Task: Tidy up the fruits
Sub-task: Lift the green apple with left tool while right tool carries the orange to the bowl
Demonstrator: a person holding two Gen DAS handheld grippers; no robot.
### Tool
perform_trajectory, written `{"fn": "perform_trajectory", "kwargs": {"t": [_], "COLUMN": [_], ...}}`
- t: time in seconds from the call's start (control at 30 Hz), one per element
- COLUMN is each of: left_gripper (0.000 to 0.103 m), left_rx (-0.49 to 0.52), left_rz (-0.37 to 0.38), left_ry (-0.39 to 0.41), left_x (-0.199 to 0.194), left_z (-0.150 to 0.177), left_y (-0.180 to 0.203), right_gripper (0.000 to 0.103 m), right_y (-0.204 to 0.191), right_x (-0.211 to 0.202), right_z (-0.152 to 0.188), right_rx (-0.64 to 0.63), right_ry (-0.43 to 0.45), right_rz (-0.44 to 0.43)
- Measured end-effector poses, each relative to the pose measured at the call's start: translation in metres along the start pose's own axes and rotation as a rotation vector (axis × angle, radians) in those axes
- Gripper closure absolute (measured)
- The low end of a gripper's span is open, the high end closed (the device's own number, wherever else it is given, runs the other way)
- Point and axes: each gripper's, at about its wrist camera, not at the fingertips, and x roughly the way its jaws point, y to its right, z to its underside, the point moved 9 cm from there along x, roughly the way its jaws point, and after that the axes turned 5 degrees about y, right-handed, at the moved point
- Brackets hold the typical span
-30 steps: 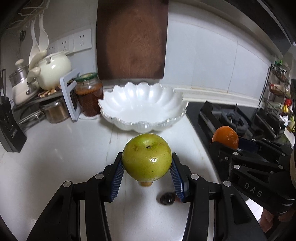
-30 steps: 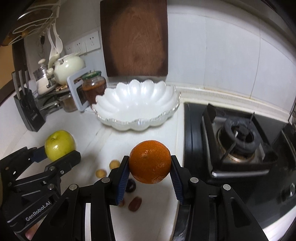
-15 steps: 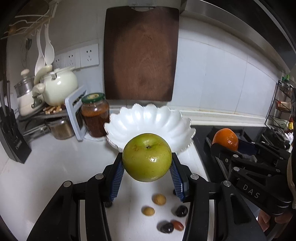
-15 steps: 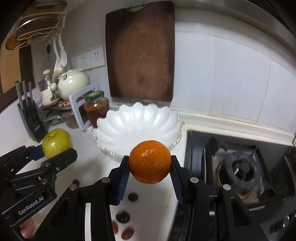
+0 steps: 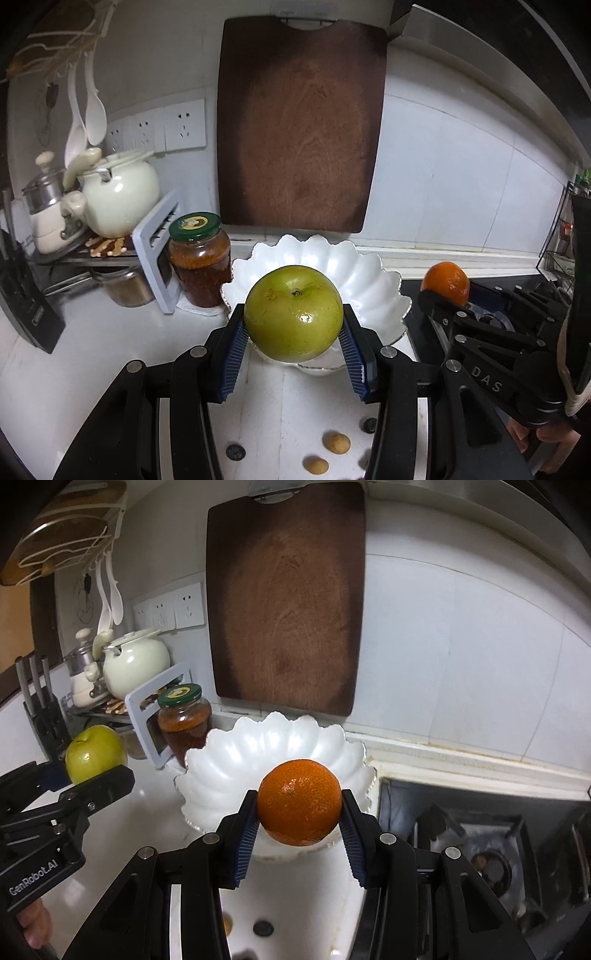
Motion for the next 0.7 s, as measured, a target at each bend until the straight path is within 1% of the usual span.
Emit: {"fn": "perform_trajectory", "kwargs": {"t": [0.07,0.33,0.43,0.53,0.63,0.7], "left_gripper": [0.055,0.055,0.055,0.055,0.055,0.055], "left_rx": [-0.005,0.005,0.001,-0.008,-0.014,-0.018], "left_rz": [0.006,-0.017,-0.007,0.000,0.005,-0.002], "left_ry": [-0.023,-0.089,-0.128,-0.165,-0.204,-0.239], "left_x": [0.010,0.054,0.072,0.093,0.112,0.126], "left_z": [-0.003,-0.014,-0.017,-0.019,-0.020,-0.019], "left_y": [-0.002,-0.011,-0.013,-0.013,-0.014,-0.015], "right_gripper": [0.059,0.059,0.059,0.059,0.059,0.059], "right_y": [-0.001,0.000,0.002,0.004,0.007,0.010], "right_x": [0.010,0.054,0.073,0.094,0.115,0.128], "right_z": [-0.005,-0.017,-0.020,-0.019,-0.017,-0.016], "right_rx": [-0.008,-0.020,-0.019,-0.010,0.003,0.001], "right_ry": [-0.015,-0.083,-0.117,-0.161,-0.223,-0.254], "right_rz": [-0.004,-0.004,-0.009,-0.020,-0.041,-0.042]}}
